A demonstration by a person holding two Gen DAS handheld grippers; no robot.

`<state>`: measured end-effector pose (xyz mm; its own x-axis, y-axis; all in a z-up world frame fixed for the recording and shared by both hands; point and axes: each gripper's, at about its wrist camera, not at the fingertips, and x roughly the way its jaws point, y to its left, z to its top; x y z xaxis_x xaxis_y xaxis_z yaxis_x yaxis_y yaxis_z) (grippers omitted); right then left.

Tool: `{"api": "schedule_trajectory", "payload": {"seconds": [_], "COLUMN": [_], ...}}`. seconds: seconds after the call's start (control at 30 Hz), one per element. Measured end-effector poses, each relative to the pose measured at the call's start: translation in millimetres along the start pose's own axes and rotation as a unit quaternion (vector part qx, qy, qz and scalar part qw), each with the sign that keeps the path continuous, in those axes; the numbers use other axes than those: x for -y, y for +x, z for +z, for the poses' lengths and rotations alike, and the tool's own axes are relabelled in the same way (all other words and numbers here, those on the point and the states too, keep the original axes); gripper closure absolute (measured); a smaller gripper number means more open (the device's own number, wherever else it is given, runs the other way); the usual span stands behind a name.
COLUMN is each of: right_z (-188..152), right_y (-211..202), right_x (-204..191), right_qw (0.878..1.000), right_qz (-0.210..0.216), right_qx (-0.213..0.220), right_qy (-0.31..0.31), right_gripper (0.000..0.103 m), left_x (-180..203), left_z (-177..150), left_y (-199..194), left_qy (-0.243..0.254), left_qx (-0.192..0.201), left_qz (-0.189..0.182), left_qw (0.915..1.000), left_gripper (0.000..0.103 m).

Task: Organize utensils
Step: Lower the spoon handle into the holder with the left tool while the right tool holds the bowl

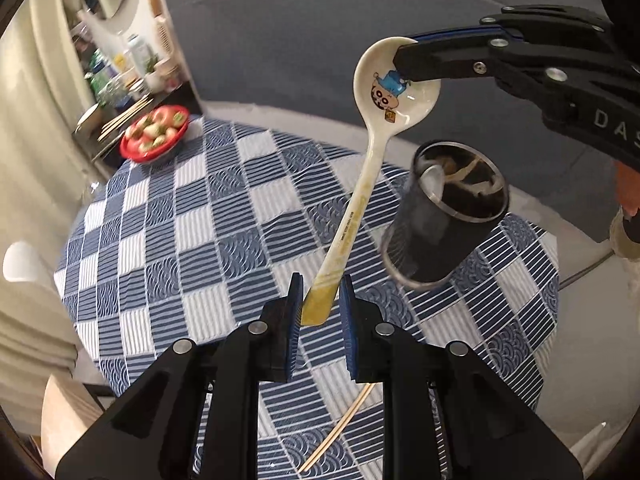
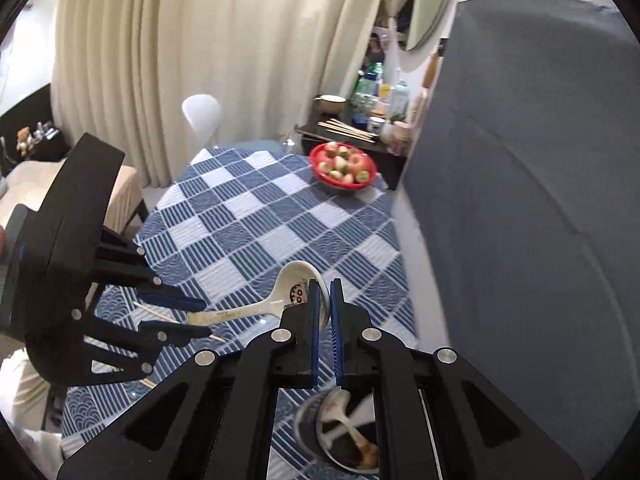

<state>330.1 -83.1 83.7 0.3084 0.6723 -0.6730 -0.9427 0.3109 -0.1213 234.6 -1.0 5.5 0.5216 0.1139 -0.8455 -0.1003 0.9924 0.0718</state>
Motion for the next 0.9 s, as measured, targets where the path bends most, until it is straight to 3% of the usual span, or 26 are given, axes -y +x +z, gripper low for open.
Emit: {"api": "schedule_trajectory", "payload": {"seconds": [0.6, 0.9], "right_z": [-24.4, -43.7], "right_y": [-47.8, -53.0], "right_x": [42.1, 51.8], "right_qw": [0.995, 0.991], "right_qz": [-0.097, -0.125], "right_qx": [-0.018, -0.047], "right_qy": [0.005, 0.002], "right_gripper": [0.098, 0.097], "left_x": [71.4, 101.8], "left_z": [52.6, 67.4], "left_y": [13.2, 38.4], "left_qy": [0.071, 0.092], "left_qx": [0.023, 0.011], "left_qz": [-0.057, -0.098], "left_qw": [0.9956, 0.9909], "left_gripper": [0.085, 0.085]}}
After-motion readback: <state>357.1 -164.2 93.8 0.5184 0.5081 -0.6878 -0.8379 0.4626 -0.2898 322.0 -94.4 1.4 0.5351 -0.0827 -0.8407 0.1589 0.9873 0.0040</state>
